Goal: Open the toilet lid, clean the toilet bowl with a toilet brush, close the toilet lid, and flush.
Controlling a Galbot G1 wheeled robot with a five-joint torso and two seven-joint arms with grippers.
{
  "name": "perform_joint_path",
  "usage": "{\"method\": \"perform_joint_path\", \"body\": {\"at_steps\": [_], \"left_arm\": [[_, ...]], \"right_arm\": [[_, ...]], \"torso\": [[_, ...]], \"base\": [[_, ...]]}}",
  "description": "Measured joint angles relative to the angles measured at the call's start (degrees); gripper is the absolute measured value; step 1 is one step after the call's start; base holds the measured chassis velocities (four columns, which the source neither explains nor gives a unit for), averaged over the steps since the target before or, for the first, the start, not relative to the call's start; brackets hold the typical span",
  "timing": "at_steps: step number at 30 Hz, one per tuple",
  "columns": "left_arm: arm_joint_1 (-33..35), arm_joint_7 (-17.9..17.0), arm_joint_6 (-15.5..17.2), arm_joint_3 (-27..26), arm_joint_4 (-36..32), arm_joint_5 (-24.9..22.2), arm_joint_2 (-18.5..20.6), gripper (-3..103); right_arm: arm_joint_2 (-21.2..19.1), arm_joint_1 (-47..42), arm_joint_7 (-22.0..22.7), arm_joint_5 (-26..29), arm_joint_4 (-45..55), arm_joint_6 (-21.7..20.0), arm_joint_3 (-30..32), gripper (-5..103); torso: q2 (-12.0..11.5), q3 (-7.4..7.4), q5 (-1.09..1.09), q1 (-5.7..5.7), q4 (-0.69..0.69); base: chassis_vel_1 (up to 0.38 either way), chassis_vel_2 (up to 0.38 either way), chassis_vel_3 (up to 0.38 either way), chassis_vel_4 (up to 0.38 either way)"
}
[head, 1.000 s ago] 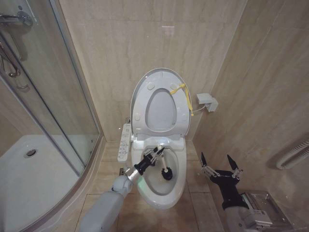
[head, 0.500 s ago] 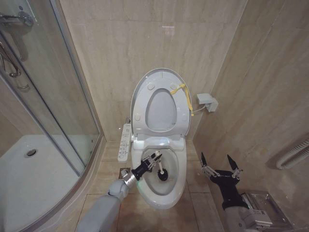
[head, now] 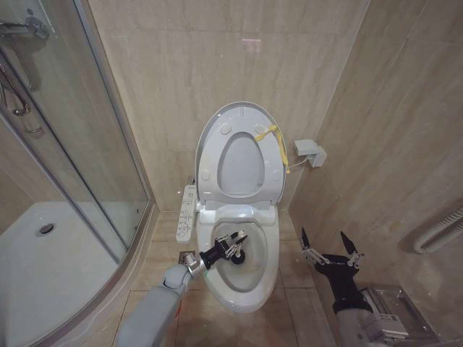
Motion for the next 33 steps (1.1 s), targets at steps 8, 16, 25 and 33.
{"method": "perform_joint_path", "body": {"at_steps": [8,16,25,33], "left_arm": [[0.21,-0.97,-0.81,-0.56,1.62,-1.20,-0.91,22],[-0.44,-2.42,-3.04,-1.03,3.24,0.98,-2.09,22],[-2.71,-1.14,-5.66,-2.26,6.63,12.42,-3.24,22],[-2.75,-3.98,-2.37,0.83,4.39,-9.57,-4.38,22]], "right_arm": [[0.00,0.00,0.00,0.00,0.00,0.00,0.00,100],[0.00,0.00,0.00,0.00,0.00,0.00,0.00,100],[0.00,0.00,0.00,0.00,0.00,0.00,0.00,100],[0.00,0.00,0.00,0.00,0.00,0.00,0.00,100]], "torso": [[0.01,0.00,-0.01,0.00,-0.03],[0.01,0.00,-0.01,-0.01,-0.01],[0.01,0.00,-0.01,0.00,-0.03],[0.00,0.00,-0.02,0.00,-0.04]], "base": [[0.000,0.000,0.000,0.000],[0.000,0.000,0.000,0.000],[0.000,0.000,0.000,0.000],[0.000,0.000,0.000,0.000]]}}
